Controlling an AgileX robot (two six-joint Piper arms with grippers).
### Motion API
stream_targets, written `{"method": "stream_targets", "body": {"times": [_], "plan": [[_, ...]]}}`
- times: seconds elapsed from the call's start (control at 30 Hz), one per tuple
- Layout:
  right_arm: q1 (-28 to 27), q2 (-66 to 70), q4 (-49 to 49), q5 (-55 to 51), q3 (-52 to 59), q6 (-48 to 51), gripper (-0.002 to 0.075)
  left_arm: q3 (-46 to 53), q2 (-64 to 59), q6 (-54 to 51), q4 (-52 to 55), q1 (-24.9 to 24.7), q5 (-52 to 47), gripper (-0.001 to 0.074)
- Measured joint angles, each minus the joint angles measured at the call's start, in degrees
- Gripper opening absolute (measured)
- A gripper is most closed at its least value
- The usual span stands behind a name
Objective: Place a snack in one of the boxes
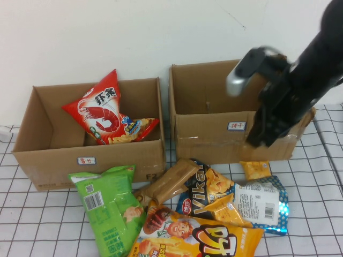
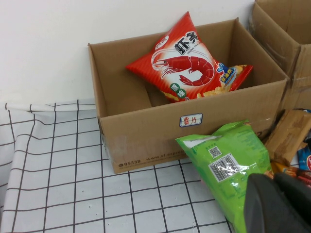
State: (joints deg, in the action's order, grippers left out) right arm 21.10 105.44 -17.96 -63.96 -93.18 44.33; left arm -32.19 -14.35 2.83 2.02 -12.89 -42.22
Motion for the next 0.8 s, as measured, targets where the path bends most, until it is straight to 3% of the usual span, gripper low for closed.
{"method": "stream_targets", "body": {"times": [0.3,0.53,0.63,0.8], "plan": [[5.1,10.6,0.0,-0.8,0.0,-7.5,0.0004,0.0,0.0,0.0,-0.1,0.0,0.0,-0.0001],[5.1,16.5,0.0,-0.5,0.0,-10.0,0.0046,0.0,0.0,0.0,-0.1,0.0,0.0,-0.0001],[5.1,18.6,0.0,-0.3,0.0,-10.4,0.013,0.0,0.0,0.0,-0.1,0.0,0.0,-0.0001],[5.1,22.0,0.1,0.7,0.0,-10.8,0.0359,0.0,0.0,0.0,-0.1,0.0,0.0,-0.0001]]}}
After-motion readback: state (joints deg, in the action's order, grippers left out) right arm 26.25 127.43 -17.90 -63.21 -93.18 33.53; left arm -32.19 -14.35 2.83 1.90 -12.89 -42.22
